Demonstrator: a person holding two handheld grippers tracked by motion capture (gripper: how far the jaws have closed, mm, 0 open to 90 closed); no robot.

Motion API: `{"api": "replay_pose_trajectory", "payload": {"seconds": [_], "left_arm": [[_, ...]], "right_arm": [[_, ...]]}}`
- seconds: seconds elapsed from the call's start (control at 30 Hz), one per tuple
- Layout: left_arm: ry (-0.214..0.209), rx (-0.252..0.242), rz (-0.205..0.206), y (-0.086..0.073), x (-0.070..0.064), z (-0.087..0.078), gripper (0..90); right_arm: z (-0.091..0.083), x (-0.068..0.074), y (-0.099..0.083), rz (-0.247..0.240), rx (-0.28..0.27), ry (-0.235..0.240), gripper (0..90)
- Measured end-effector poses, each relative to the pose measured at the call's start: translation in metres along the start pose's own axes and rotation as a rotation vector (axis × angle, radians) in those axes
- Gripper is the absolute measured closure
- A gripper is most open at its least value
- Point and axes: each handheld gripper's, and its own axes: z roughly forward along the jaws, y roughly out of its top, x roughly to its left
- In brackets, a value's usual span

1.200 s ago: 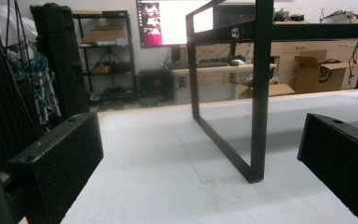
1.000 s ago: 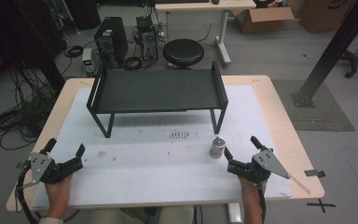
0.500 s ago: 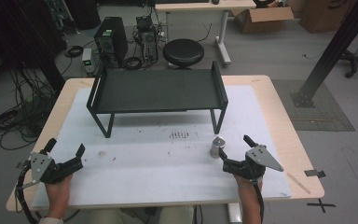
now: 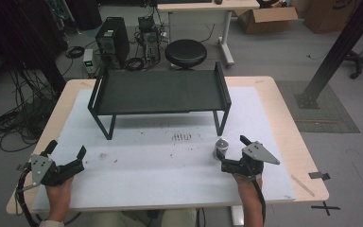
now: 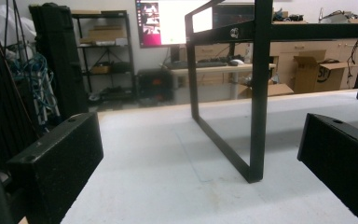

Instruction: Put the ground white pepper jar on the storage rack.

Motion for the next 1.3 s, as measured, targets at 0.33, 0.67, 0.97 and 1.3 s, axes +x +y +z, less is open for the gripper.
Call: {"api": "replay_pose_trajectory", "payload": {"seconds": [0.33,0.67,0.97,1.3], "left_arm": [[0.000,0.000,-0.001,0.000,0.000,0.000,0.5],[0.000,-0.002,-0.002,0.000,0.000,0.000,0.4],[0.001,-0.003,-0.003,0.000,0.000,0.000,0.4],[0.000,-0.004,-0.004,0.000,0.000,0.000,0.5]], "right_arm": [[0.011,0.000,0.002,0.005,0.069,0.027,2.1],[0.019,0.000,0.003,0.013,0.112,0.041,2.2],[0.028,0.000,0.003,0.014,0.153,0.058,3.4],[0.034,-0.002,0.001,0.022,0.201,0.073,13.9]]}}
